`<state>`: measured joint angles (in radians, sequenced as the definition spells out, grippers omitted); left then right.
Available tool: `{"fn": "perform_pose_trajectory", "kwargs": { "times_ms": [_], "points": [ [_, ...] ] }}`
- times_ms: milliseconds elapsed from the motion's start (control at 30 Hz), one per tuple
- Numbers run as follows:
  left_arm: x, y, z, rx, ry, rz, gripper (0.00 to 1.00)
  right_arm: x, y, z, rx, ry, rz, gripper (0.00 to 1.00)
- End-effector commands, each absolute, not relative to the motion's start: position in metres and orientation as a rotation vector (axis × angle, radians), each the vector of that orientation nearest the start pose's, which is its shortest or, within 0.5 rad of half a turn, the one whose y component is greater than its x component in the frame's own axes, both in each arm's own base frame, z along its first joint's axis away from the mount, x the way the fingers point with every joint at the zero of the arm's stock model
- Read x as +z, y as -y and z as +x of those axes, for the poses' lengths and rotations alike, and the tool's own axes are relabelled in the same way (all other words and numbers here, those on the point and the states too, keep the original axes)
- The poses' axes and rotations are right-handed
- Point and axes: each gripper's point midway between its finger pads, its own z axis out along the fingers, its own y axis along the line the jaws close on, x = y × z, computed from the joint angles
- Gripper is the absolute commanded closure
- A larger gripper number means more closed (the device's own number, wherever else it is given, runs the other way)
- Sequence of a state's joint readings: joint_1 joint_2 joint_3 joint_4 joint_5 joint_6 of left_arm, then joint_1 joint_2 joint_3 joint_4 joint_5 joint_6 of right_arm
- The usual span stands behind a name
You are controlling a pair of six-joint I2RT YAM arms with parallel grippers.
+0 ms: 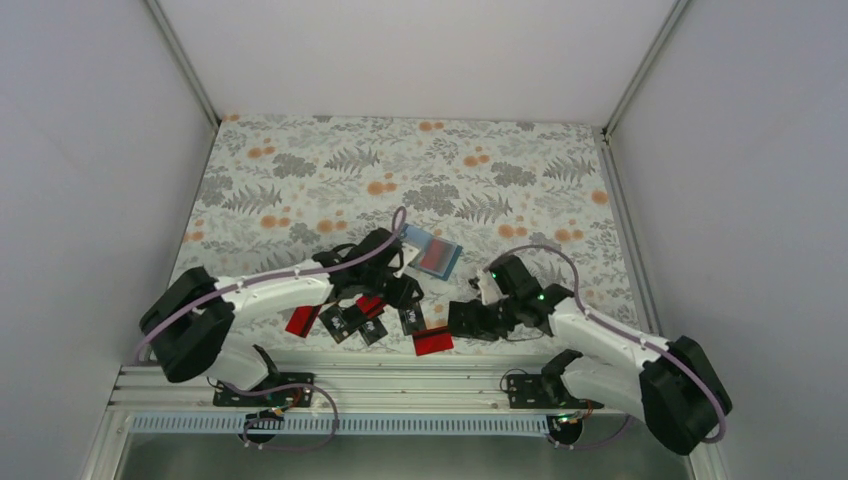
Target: Put the credit cards into the card holder
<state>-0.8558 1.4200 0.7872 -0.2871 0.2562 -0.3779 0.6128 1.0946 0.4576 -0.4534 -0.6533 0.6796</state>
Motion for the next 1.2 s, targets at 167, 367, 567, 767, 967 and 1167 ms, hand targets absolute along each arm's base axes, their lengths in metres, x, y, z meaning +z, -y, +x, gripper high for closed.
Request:
{"fn": "perform_pose_trajectory", "kwargs": {
  "times_ms": [167, 367, 567, 767, 967, 1167],
  "points": [
    [0.072, 0.362, 0.165, -0.995, -2.495, 1.011, 0.57, 0.047, -0.211, 0.08, 1.319, -3.011, 0.239, 0.47],
    [0.052, 0.374, 0.157, -0.997, -2.527, 1.069, 0.59, 0.036, -0.211, 0.068, 1.351, -3.014, 0.341, 0.44],
    [0.032, 0.376, 0.148, -0.994, -2.573, 1.101, 0.59, 0.028, -0.211, 0.067, 1.329, -3.011, 0.403, 0.42],
    [0.03, 0.379, 0.133, -1.039, -2.572, 1.141, 0.59, 0.024, -0.215, 0.072, 1.382, -2.963, 0.48, 0.42],
    [0.026, 0.38, 0.119, -1.086, -2.58, 1.188, 0.59, 0.026, -0.218, 0.08, 1.387, -2.925, 0.488, 0.42],
    [0.026, 0.381, 0.107, -1.12, -2.58, 1.222, 0.59, 0.026, -0.22, 0.082, 1.407, -2.909, 0.485, 0.42]
  ]
}}
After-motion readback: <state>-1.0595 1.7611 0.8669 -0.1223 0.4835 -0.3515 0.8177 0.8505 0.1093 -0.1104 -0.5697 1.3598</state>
